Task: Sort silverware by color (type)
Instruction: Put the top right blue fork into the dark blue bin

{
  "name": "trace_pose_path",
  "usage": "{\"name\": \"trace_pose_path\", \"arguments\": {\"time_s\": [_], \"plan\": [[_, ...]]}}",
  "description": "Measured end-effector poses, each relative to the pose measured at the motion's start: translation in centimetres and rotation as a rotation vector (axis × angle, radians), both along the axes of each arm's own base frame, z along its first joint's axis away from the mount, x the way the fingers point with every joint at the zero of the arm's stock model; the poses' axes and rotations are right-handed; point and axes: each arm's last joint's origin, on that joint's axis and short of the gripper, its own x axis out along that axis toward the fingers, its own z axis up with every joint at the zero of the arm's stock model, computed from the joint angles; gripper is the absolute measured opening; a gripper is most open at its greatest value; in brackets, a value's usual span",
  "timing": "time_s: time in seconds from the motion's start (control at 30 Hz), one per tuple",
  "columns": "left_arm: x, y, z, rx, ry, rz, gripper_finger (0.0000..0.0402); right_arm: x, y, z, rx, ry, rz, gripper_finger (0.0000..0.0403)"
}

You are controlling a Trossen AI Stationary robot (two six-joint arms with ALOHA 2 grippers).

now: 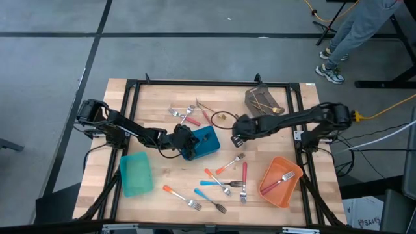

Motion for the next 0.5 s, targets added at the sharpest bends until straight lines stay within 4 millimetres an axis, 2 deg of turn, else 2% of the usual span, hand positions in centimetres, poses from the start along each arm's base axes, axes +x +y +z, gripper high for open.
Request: {"name": "trace_pose_path", "arguments": {"time_s": [0.5], "plan": [[0.0,0.0,0.0,0.002,0.000,0.001,0.0031,1.0,0.0,-3.1,-0.008,0.080,-0.002,0.0085]]}}
